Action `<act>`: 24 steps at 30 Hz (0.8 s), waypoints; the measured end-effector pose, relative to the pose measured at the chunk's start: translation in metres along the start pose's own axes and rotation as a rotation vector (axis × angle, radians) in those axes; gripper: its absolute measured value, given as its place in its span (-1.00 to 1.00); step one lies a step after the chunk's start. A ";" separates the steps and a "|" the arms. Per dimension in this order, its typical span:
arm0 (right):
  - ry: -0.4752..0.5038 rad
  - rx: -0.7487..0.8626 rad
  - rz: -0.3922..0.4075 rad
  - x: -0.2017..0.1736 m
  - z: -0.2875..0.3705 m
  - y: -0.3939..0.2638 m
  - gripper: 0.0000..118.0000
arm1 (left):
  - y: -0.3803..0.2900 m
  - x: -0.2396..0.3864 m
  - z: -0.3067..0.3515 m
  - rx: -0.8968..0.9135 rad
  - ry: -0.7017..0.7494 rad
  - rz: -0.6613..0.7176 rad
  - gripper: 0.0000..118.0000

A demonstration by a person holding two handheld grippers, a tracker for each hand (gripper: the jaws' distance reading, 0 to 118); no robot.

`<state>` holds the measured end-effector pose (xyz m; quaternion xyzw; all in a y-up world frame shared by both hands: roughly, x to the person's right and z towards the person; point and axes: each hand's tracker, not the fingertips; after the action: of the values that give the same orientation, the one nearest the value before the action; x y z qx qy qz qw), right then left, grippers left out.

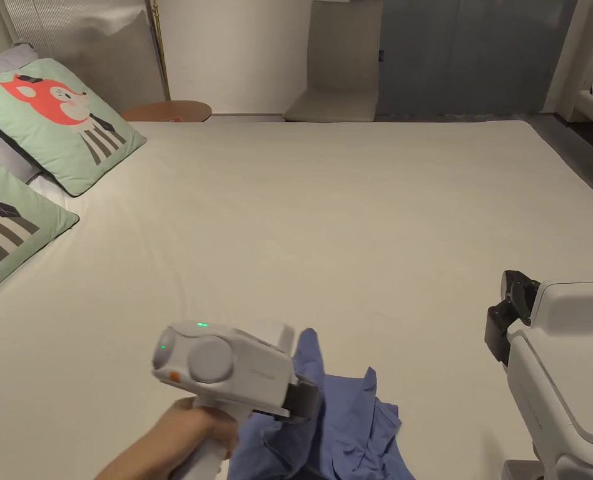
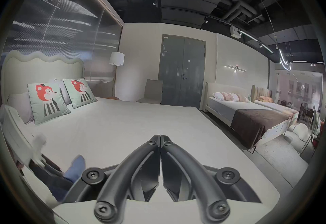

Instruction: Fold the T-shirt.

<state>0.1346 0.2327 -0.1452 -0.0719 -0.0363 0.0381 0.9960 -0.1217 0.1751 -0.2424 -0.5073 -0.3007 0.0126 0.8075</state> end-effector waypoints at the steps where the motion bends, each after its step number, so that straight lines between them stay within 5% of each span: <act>1: -0.006 0.000 0.000 0.003 0.001 -0.001 -0.98 | 0.001 0.008 -0.011 -0.017 0.006 -0.017 -0.79; 10: -0.048 -0.010 -0.009 0.021 0.005 -0.004 -0.98 | 0.002 0.024 -0.075 -0.062 0.062 -0.022 -0.62; 11: -0.050 -0.011 -0.010 0.021 0.005 -0.004 -0.98 | 0.000 0.026 -0.077 -0.064 0.055 -0.022 -0.46; 15: -0.055 -0.014 -0.009 0.022 0.006 -0.004 -0.98 | -0.004 0.030 -0.064 -0.001 -0.068 0.002 0.82; 20: -0.049 -0.013 -0.009 0.020 0.005 -0.003 -0.98 | -0.007 0.028 -0.022 0.212 -0.056 0.021 0.85; 24: -0.038 -0.011 -0.006 0.015 0.005 -0.002 -0.98 | -0.021 0.015 0.003 0.397 0.112 -0.015 0.83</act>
<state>0.1489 0.2330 -0.1394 -0.0763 -0.0555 0.0362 0.9949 -0.1171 0.1722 -0.2175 -0.3358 -0.2507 0.0377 0.9072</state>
